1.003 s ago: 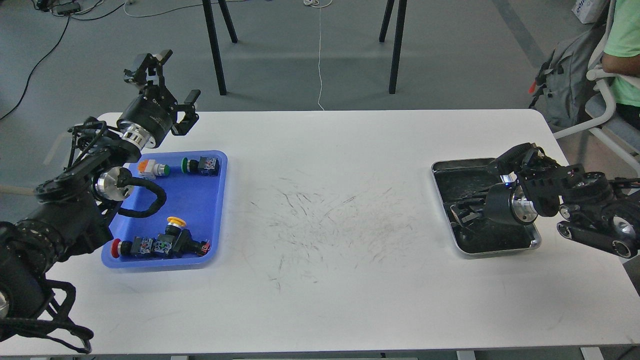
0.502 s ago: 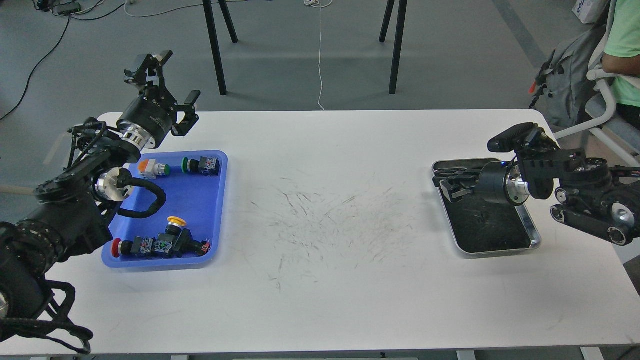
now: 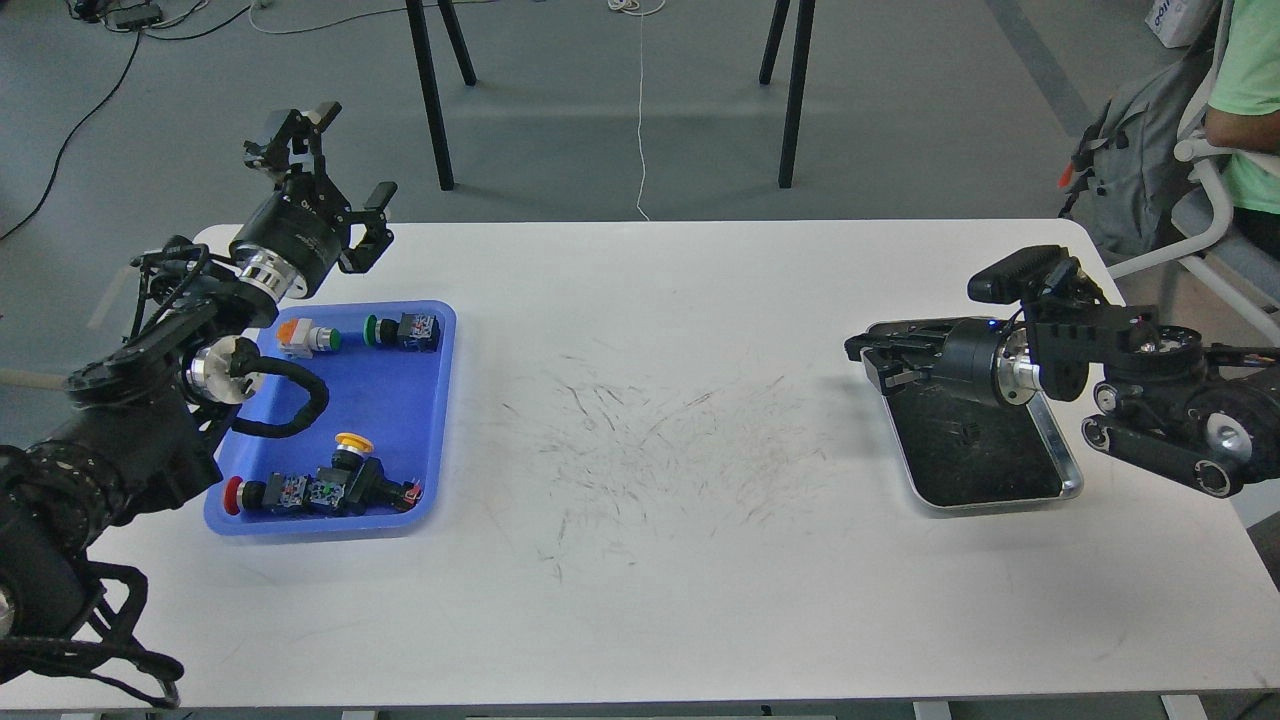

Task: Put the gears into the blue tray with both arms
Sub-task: 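Carry the black piece with the right gripper to the table centre and release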

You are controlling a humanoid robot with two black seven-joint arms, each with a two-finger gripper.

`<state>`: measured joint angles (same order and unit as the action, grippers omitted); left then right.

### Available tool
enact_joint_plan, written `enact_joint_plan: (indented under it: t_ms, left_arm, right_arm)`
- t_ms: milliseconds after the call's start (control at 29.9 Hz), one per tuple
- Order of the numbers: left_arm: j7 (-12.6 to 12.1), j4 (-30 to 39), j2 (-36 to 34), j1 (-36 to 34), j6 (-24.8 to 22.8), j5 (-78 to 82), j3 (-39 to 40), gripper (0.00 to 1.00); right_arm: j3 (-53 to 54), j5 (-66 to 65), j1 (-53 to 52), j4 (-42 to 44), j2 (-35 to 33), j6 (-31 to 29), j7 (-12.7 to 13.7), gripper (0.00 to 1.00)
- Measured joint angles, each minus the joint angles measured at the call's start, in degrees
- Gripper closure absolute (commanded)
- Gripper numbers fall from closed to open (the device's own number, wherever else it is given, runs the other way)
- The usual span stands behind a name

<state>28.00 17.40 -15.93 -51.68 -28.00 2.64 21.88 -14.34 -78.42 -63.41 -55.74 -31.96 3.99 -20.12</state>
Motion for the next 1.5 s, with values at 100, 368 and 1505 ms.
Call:
enact_joint_plan:
  t_ms: [100, 368, 1505]
  left_arm:
    - [0.00, 0.00, -0.22, 0.00, 0.00, 0.00, 0.00, 0.00]
    - [0.00, 0.00, -1.03, 0.10, 0.00, 0.00, 0.00, 0.00]
    - [0.00, 0.59, -3.91, 0.70, 0.00, -0.06, 0.08, 0.00]
  right_arm:
    - [4.03, 0.07, 2.33, -1.01, 0.68, 2.17, -0.03, 0.99]
    - [9.30, 4.17, 7.34, -1.14, 5.68, 6.47, -0.10, 0.99]
    - [21.46, 29.32, 19.40, 3.11, 23.71, -7.36, -0.09, 0.98]
